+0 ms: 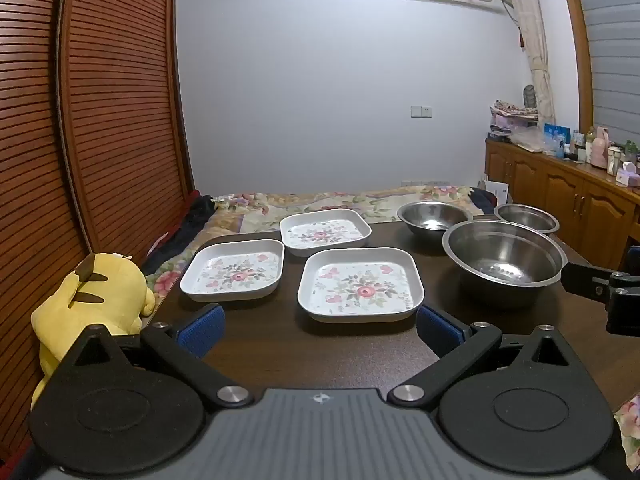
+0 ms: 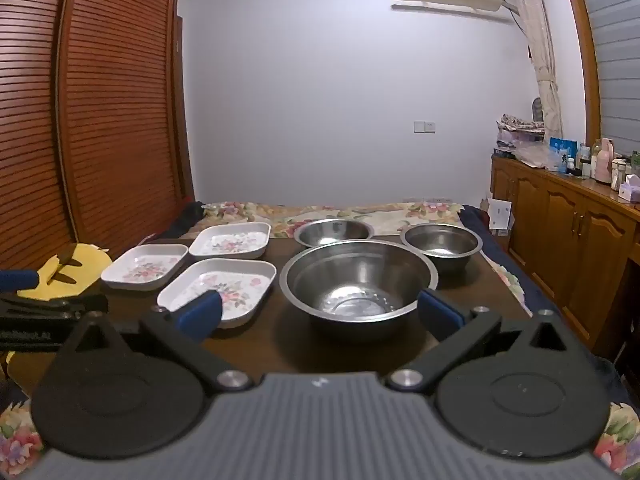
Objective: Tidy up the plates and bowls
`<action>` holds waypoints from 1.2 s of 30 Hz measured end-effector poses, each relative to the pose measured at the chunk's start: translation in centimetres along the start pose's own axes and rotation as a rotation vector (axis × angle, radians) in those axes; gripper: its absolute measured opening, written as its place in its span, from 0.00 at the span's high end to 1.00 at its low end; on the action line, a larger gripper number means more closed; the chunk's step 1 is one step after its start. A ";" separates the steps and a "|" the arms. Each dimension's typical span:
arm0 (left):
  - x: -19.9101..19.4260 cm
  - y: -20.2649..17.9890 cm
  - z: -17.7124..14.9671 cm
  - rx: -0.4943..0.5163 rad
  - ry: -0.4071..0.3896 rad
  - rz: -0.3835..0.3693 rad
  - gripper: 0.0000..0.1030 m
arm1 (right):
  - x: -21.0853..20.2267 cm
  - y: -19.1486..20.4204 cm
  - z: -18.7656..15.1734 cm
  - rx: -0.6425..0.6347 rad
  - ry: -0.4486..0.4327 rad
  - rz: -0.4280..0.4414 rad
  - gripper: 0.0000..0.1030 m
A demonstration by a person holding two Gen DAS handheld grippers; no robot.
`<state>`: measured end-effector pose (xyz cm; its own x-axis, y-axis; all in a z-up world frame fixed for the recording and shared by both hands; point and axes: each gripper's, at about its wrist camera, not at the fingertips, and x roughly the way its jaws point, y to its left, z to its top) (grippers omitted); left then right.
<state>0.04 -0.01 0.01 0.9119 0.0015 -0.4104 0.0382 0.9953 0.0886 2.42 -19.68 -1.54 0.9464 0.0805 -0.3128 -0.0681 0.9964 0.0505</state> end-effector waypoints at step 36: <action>-1.0 0.4 1.0 -0.004 -0.011 -0.010 0.00 | -0.1 -0.2 0.0 0.005 -0.002 -0.006 0.00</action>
<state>-0.51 0.25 1.34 0.9161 -0.0098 -0.4009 0.0460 0.9957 0.0807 2.33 -19.87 -1.57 0.9474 0.0747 -0.3112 -0.0609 0.9967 0.0538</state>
